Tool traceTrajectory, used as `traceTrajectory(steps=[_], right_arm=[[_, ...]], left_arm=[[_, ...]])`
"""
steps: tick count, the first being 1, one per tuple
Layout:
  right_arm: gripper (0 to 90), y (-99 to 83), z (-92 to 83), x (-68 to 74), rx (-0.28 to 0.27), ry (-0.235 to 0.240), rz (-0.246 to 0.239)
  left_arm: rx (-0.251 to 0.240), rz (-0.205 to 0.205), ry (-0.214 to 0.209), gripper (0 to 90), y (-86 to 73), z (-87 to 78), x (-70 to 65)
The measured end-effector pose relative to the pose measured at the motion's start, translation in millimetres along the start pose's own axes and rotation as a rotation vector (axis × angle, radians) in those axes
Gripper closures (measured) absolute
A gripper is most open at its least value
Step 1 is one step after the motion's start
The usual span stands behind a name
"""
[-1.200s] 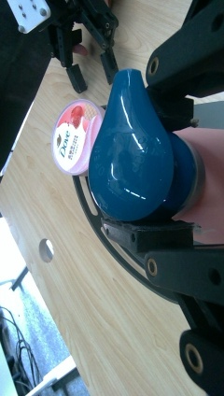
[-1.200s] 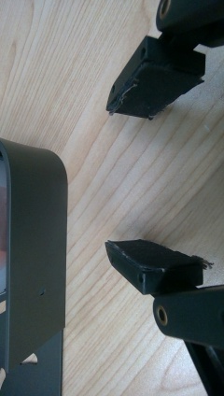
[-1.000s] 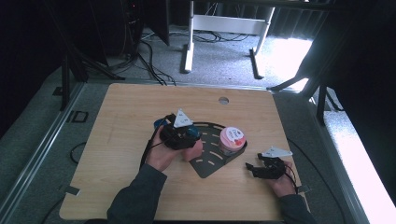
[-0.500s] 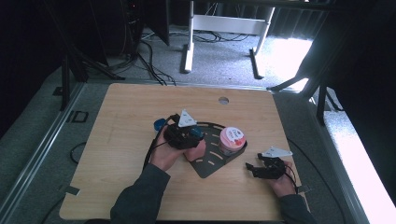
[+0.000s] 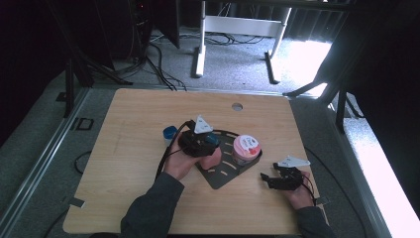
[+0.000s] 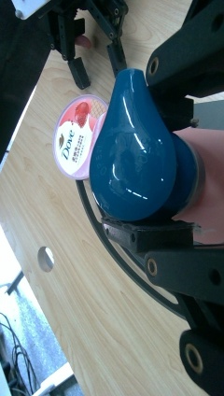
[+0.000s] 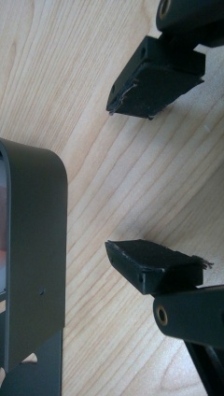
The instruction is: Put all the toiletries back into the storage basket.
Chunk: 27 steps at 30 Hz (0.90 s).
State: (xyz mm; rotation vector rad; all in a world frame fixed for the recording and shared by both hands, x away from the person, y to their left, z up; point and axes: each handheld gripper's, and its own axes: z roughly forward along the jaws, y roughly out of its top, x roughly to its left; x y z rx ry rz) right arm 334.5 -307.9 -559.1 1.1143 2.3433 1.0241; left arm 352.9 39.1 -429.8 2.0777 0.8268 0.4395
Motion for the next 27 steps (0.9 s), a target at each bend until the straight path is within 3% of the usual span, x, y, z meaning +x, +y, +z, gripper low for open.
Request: traceTrajectory(steps=[27], right_arm=[[27.4, 0.0, 0.0, -0.2, 0.000, 0.001, -0.001]], left_arm=[[0.003, -0.007, 0.001, 52.9, 1.7, 20.4, 4.3]])
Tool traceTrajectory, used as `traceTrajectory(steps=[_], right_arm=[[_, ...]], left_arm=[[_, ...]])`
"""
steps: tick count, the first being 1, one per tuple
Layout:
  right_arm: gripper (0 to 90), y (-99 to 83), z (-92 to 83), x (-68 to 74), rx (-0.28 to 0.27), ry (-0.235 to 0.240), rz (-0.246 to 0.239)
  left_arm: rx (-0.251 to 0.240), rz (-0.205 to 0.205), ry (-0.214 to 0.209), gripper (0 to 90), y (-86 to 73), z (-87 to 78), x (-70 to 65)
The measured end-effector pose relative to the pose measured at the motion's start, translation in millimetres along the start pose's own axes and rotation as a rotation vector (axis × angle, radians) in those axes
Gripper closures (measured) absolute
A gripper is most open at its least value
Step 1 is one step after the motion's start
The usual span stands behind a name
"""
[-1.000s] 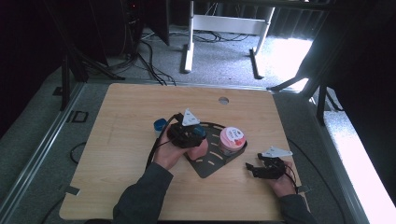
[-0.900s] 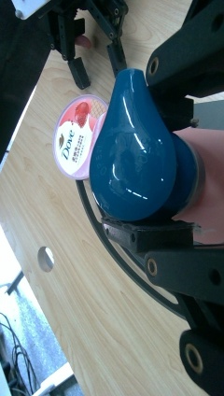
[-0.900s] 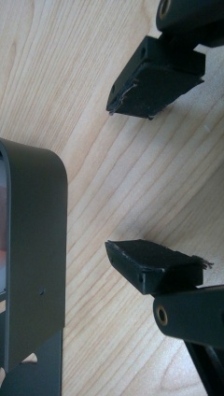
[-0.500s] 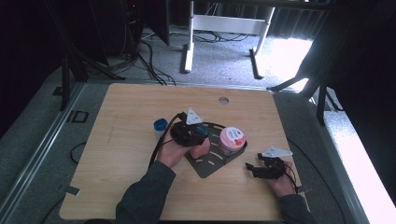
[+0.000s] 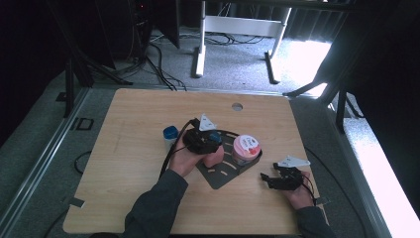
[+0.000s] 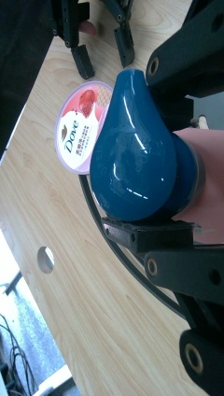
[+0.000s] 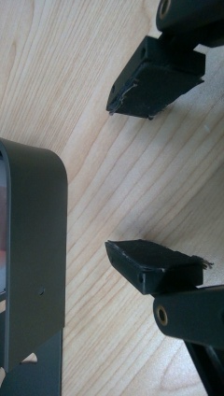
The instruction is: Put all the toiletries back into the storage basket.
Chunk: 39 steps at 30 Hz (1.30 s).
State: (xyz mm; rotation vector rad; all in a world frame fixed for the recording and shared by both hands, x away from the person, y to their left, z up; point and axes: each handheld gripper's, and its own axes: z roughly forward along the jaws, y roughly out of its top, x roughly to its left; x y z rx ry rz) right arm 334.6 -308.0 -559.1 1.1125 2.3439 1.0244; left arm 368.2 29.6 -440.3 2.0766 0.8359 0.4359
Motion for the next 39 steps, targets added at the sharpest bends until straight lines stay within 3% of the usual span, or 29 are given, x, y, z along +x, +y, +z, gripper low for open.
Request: traceTrajectory(steps=[17, 39], right_arm=[[27.4, 0.0, 0.0, -0.1, 0.000, 0.000, -0.001], [27.4, 0.0, 0.0, -0.2, 0.000, 0.000, -0.002]], left_arm=[[-0.004, -0.013, 0.012, 52.9, 0.1, 11.7, 2.5], [0.003, -0.010, 0.035, 52.9, 11.6, 29.9, 2.6]])
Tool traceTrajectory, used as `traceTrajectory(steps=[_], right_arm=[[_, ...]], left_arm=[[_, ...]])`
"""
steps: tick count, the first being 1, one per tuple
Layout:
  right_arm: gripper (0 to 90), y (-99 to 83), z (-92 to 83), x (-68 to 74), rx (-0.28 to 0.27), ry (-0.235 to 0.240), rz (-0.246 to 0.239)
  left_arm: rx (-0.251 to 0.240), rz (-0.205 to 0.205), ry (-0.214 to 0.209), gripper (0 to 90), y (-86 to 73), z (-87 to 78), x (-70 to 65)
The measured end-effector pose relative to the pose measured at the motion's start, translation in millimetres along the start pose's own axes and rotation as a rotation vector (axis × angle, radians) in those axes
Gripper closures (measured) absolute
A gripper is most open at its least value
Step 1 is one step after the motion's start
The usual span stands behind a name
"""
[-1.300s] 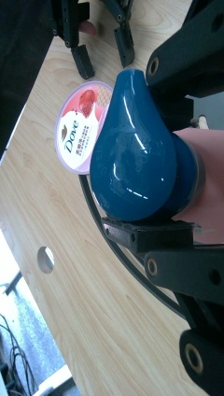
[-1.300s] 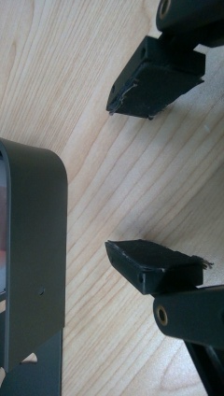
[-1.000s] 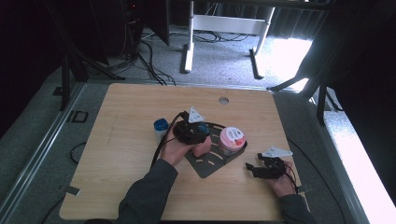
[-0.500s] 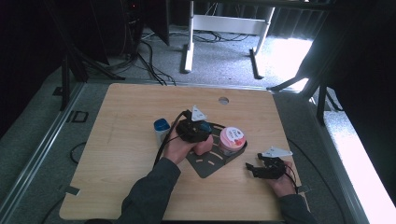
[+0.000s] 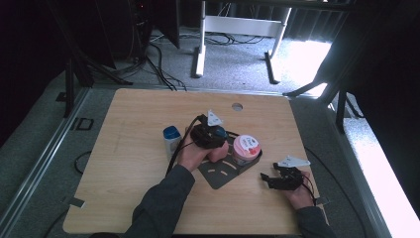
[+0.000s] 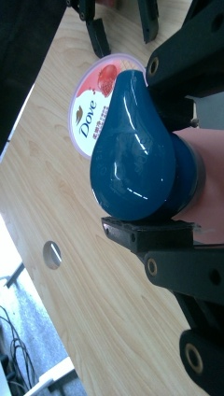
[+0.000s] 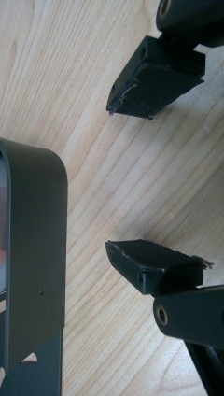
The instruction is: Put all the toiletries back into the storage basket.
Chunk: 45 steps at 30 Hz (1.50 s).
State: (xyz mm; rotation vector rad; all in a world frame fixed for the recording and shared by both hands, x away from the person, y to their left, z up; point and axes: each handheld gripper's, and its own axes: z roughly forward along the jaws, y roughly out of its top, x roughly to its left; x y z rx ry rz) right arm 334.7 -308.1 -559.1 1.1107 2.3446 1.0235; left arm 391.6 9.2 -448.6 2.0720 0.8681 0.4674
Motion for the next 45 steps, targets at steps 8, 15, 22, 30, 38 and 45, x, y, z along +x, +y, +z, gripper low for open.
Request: traceTrajectory(steps=[8, 15, 22, 30, 38, 45], right_arm=[[27.4, 0.0, 0.0, 0.0, 0.000, 0.000, 0.001], [27.4, 0.0, -0.1, 0.1, 0.001, 0.001, 0.001], [27.4, 0.0, 0.0, 0.0, 0.001, 0.001, 0.000], [27.4, 0.0, -0.1, 0.0, 0.001, 0.000, 0.000], [27.4, 0.0, -0.1, 0.0, 0.000, 0.001, 0.001], [27.4, 0.0, -0.1, 0.0, 0.001, 0.001, 0.001]], left_arm=[[0.008, 0.004, 0.011, 53.0, 3.5, 7.2, -0.4], [0.007, 0.001, 0.018, 53.0, 9.2, 13.4, 0.4], [0.014, 0.008, 0.033, 53.0, 14.0, 20.4, 1.3], [0.010, 0.020, 0.049, 53.0, 18.8, 30.5, 2.0], [0.026, 0.006, 0.063, 52.9, 17.7, 40.3, 4.6], [0.020, -0.016, 0.064, 53.0, 19.6, 44.0, 7.3]])
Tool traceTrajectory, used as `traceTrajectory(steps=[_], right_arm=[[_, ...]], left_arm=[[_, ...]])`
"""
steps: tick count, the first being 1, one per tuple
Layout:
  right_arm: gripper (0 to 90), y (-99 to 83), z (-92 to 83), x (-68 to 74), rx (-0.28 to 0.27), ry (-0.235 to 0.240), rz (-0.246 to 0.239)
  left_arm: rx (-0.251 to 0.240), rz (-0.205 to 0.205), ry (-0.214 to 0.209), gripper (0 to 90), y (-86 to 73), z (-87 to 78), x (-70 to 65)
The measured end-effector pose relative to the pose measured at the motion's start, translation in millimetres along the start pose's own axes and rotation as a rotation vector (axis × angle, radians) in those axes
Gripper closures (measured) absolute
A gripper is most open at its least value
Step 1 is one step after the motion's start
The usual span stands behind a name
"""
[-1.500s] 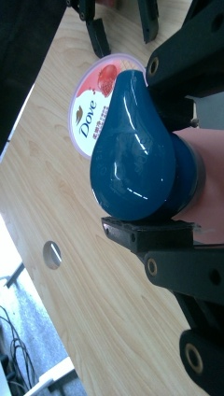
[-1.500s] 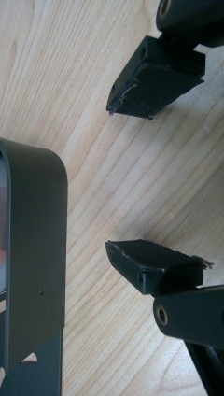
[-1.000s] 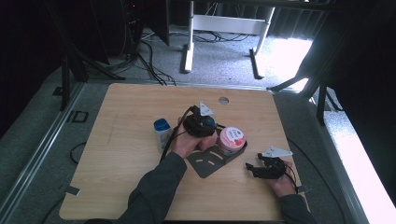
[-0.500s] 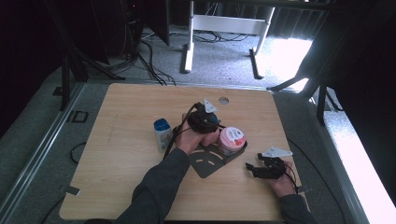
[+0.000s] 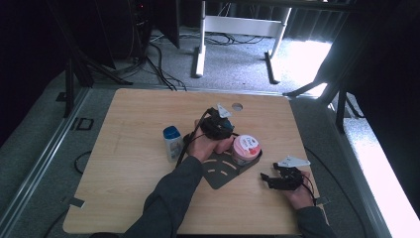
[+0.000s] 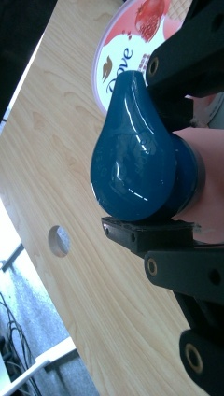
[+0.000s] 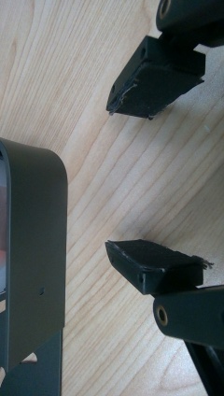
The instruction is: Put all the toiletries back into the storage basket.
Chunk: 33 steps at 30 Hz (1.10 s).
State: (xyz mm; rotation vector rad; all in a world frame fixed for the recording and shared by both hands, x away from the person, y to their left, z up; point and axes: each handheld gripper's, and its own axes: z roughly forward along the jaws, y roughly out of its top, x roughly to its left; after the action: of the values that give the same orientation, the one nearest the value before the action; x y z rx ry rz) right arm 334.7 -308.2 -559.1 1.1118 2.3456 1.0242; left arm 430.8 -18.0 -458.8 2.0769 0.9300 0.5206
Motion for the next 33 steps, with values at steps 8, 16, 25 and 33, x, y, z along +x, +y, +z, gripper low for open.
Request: traceTrajectory(steps=[8, 16, 25, 33], right_arm=[[27.4, -0.1, -0.1, -0.2, 0.000, 0.002, -0.002], [27.4, -0.1, -0.1, -0.2, 0.000, 0.002, -0.002], [27.4, -0.1, -0.1, -0.2, 0.000, 0.002, -0.002], [27.4, -0.1, -0.1, -0.2, 0.000, 0.002, -0.002]], left_arm=[[-0.006, -0.016, 0.009, 53.0, 1.9, 3.4, 0.6], [-0.007, -0.025, 0.010, 53.0, 2.0, 4.2, 0.6], [-0.020, -0.037, -0.004, 53.0, 2.0, 5.9, -1.2], [-0.029, -0.040, -0.003, 53.0, 1.5, 6.3, -1.3]])
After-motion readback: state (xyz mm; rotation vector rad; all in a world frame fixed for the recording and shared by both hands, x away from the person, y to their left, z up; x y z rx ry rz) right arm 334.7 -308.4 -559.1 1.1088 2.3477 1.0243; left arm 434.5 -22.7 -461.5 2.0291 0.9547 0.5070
